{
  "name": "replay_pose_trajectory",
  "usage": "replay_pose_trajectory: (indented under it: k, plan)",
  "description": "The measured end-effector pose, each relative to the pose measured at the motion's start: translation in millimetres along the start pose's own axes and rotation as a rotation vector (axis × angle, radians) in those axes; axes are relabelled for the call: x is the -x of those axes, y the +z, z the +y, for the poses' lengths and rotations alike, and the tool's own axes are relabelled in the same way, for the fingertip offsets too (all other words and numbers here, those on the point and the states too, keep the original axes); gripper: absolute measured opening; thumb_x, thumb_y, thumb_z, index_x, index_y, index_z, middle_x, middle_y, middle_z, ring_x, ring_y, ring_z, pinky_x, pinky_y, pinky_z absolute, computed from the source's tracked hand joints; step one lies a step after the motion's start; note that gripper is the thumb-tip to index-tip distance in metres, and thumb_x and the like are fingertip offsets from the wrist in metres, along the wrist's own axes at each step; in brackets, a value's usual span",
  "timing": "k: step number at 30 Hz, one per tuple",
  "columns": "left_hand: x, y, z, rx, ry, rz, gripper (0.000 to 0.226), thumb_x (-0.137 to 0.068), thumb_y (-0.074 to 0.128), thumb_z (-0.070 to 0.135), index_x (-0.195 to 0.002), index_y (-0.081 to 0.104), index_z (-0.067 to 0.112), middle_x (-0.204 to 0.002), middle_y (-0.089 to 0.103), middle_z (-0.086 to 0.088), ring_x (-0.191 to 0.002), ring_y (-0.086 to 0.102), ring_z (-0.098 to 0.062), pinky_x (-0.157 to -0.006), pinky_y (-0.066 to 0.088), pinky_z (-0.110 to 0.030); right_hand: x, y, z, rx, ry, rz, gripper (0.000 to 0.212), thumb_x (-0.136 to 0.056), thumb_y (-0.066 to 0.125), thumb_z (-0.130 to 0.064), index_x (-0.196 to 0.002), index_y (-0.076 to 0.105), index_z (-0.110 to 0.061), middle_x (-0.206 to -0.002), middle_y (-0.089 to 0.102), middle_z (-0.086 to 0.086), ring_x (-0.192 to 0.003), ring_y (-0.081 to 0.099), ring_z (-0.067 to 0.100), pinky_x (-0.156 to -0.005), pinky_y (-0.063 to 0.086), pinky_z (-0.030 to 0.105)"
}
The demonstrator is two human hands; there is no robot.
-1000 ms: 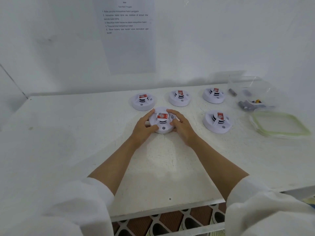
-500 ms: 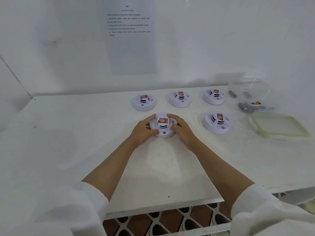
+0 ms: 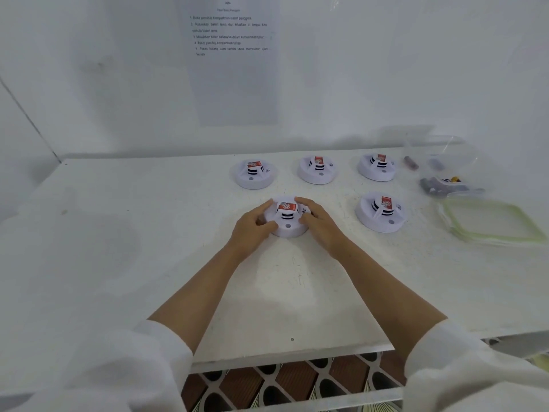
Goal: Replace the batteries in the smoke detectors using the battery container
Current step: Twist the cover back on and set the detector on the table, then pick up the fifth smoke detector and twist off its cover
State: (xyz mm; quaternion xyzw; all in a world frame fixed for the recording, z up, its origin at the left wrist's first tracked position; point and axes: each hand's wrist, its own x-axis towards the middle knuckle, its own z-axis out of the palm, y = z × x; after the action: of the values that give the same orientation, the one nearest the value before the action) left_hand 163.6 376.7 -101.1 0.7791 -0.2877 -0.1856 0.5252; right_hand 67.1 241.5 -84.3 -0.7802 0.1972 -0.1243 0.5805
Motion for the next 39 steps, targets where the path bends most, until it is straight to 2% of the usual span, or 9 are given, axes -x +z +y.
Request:
replay_pose_trajectory:
  k: [3,5,10,16,26,29,31,35,39]
  plan:
    - [-6.5,-5.8,1.2,0.070,-0.036,0.072,0.055,-0.089,0.059,0.016,-0.140,0.039,0.024,-0.134,0.046,-0.003,-0.070,0.053,-0.013,-0.061,0.046,-0.017,-3.1,-4.4,-3.5,-0.059,0.019,0.017,0.047,-0.094,0.041,-0.008,-0.138,0.038,-0.024,-0.145,0.034,-0.001,-0.132,0.031,0.013,-0.100,0.024,0.022]
    - [-13.2,-16.7,0.9,0.104,-0.046,0.137,0.056,-0.087,0.062,0.019,-0.139,0.041,0.023,-0.134,0.046,-0.005,-0.081,0.054,-0.016,-0.061,0.046,-0.019,-8.8,-8.0,-8.5,-0.066,0.016,0.036,0.047,-0.094,0.044,-0.012,-0.137,0.038,-0.028,-0.144,0.034,-0.001,-0.126,0.033,0.010,-0.098,0.025,0.023]
    - [-38.6,-49.1,1.5,0.057,-0.015,0.193,0.062,-0.082,0.069,0.020,-0.138,0.041,0.021,-0.133,0.049,-0.007,-0.103,0.048,-0.017,-0.088,0.043,-0.030,-42.1,-17.6,-28.9,-0.104,-0.002,0.018,0.046,-0.091,0.052,-0.012,-0.134,0.043,-0.027,-0.141,0.038,0.003,-0.119,0.042,0.008,-0.094,0.029,0.024]
    - [-82.3,-78.4,-6.7,0.041,-0.030,0.128,0.076,-0.075,0.077,0.014,-0.139,0.037,0.021,-0.134,0.046,-0.007,-0.104,0.044,-0.017,-0.084,0.037,-0.026,-101.5,-9.0,-36.6,0.016,0.039,-0.093,0.060,-0.083,0.066,-0.016,-0.135,0.040,-0.031,-0.137,0.039,0.006,-0.127,0.038,0.019,-0.098,0.036,0.029]
    - [-145.6,-93.3,-22.5,-0.076,-0.057,-0.094,0.100,-0.062,0.086,0.012,-0.143,0.029,0.019,-0.137,0.042,-0.003,-0.110,0.044,-0.015,-0.087,0.039,-0.025,-162.4,15.8,-35.6,0.286,-0.033,-0.218,0.084,-0.074,0.075,-0.005,-0.143,0.027,-0.015,-0.143,0.035,0.006,-0.120,0.039,0.016,-0.087,0.034,0.014]
    - [-150.4,-92.4,-17.4,-0.116,-0.039,-0.179,0.080,-0.041,0.089,0.028,-0.109,0.049,0.040,-0.108,0.057,0.016,-0.096,0.051,-0.007,-0.077,0.043,-0.012,-171.9,19.2,-31.1,0.371,-0.030,-0.240,0.088,-0.068,0.080,-0.009,-0.140,0.029,-0.011,-0.141,0.039,0.006,-0.121,0.042,0.017,-0.092,0.035,0.020]
    - [-151.8,-90.9,-15.8,-0.128,-0.036,-0.177,0.068,-0.028,0.079,0.042,-0.089,0.048,0.044,-0.094,0.056,0.022,-0.087,0.054,0.000,-0.076,0.044,-0.013,-176.8,20.4,-26.6,0.418,-0.038,-0.235,0.090,-0.065,0.082,-0.011,-0.139,0.031,-0.010,-0.141,0.040,0.006,-0.127,0.040,0.020,-0.100,0.034,0.024]
    - [-154.4,-89.7,-25.3,-0.140,-0.001,-0.138,0.088,-0.029,0.083,0.044,-0.112,0.059,0.027,-0.108,0.065,0.006,-0.100,0.060,-0.012,-0.089,0.052,-0.032,-181.1,20.0,-21.4,0.454,-0.069,-0.218,0.091,-0.062,0.085,-0.015,-0.137,0.034,-0.012,-0.139,0.042,0.007,-0.124,0.043,0.021,-0.103,0.037,0.031]
    - [-145.0,-89.7,-15.8,-0.090,-0.008,-0.115,0.088,-0.028,0.084,0.039,-0.111,0.055,0.028,-0.106,0.062,0.012,-0.097,0.058,-0.003,-0.073,0.045,-0.011,-178.4,17.5,-21.5,0.410,-0.082,-0.206,0.088,-0.061,0.085,-0.015,-0.136,0.037,-0.014,-0.134,0.045,0.006,-0.108,0.047,0.015,-0.090,0.043,0.026]
